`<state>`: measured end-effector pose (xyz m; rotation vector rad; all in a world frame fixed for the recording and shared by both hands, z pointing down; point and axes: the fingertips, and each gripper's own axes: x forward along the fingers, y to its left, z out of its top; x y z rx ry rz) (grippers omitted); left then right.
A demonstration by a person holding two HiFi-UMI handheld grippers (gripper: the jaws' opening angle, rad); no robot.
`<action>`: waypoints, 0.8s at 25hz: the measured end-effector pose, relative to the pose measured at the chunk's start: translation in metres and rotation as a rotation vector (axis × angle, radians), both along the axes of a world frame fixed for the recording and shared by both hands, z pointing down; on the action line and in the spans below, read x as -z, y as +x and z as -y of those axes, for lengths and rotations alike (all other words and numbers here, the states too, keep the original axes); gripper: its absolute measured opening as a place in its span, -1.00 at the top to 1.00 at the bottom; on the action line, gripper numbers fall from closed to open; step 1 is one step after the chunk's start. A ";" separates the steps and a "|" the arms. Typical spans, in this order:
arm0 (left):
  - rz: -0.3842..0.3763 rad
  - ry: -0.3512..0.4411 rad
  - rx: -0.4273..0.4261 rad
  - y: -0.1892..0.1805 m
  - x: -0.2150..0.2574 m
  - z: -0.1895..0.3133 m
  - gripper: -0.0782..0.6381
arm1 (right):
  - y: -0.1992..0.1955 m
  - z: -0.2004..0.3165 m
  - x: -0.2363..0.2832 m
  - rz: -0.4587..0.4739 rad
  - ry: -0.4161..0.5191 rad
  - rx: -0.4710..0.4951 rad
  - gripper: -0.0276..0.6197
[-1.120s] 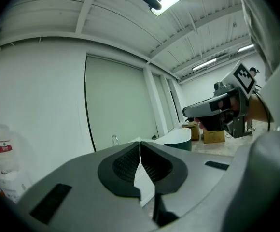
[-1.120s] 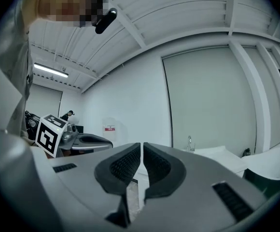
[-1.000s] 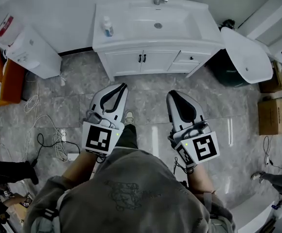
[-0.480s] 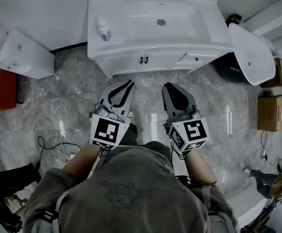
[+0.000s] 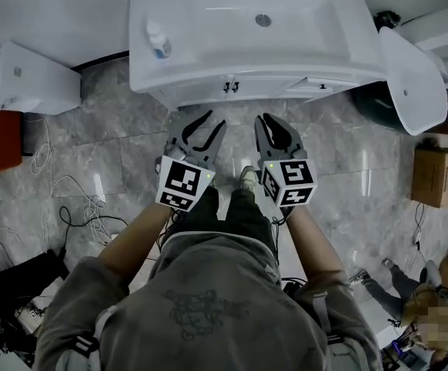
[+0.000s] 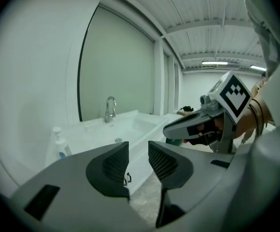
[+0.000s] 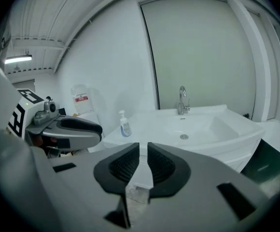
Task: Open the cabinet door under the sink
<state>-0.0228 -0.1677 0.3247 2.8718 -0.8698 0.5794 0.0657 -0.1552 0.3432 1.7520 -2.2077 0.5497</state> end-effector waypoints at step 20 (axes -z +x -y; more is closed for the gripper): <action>0.210 -0.237 0.173 0.061 -0.242 0.102 0.36 | 0.035 0.111 -0.232 0.005 -0.190 0.093 0.60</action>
